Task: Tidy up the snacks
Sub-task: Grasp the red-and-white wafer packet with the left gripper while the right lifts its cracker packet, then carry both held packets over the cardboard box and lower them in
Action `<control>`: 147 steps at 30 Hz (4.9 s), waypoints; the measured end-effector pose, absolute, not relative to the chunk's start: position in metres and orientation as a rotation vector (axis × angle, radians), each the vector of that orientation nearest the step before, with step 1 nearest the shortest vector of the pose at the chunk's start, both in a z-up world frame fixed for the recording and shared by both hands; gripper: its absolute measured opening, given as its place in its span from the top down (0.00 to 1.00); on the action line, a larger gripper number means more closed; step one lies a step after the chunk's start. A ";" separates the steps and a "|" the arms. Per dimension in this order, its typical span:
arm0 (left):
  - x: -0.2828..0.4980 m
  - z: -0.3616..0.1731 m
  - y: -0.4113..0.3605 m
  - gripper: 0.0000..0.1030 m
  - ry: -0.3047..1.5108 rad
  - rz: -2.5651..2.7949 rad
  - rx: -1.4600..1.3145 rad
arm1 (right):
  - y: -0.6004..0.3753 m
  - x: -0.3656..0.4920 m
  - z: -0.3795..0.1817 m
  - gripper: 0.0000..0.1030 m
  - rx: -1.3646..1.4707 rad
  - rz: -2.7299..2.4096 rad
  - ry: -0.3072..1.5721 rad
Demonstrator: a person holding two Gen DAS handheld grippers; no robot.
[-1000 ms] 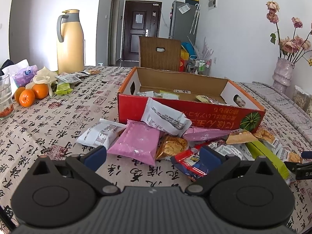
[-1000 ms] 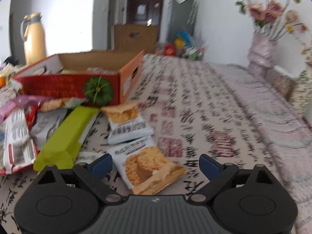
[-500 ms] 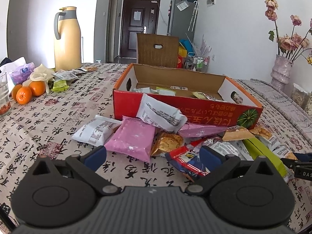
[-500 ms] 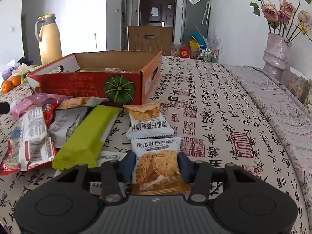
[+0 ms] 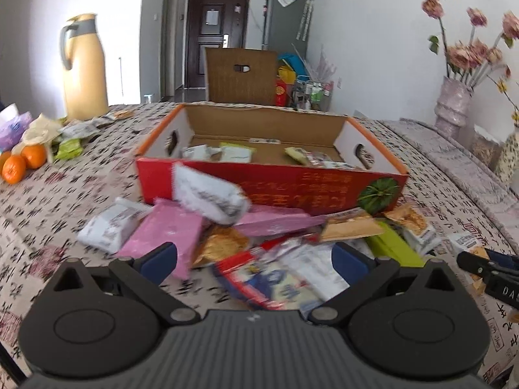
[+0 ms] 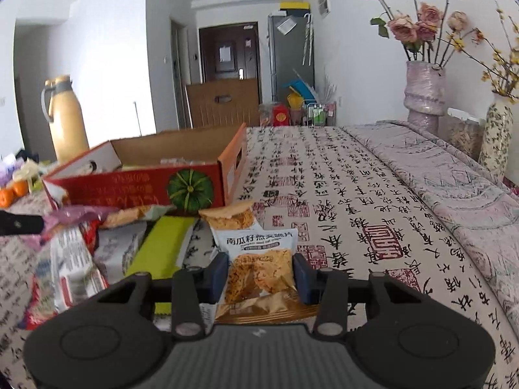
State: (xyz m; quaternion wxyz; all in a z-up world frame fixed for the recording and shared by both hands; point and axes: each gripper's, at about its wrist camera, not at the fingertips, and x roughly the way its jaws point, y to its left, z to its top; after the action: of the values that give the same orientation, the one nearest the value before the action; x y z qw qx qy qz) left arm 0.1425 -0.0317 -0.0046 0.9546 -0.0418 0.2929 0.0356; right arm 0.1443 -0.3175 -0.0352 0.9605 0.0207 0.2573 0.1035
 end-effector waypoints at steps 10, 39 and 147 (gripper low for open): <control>0.171 -0.021 -0.091 0.00 0.678 0.226 0.051 | -0.314 0.134 -0.034 0.59 0.112 0.332 0.488; 0.132 -0.037 -0.039 0.00 0.737 0.254 -0.022 | -0.299 0.108 -0.028 0.59 0.131 0.336 0.481; 0.324 0.018 0.042 0.27 0.591 0.153 -0.193 | -0.176 0.333 0.000 0.56 0.080 0.426 0.493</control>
State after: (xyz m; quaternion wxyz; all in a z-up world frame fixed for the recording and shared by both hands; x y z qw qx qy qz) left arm 0.3237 0.0421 0.0176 0.9491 -0.0948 0.2907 0.0752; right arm 0.3335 -0.1756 0.0001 0.9466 0.0392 0.2420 0.2092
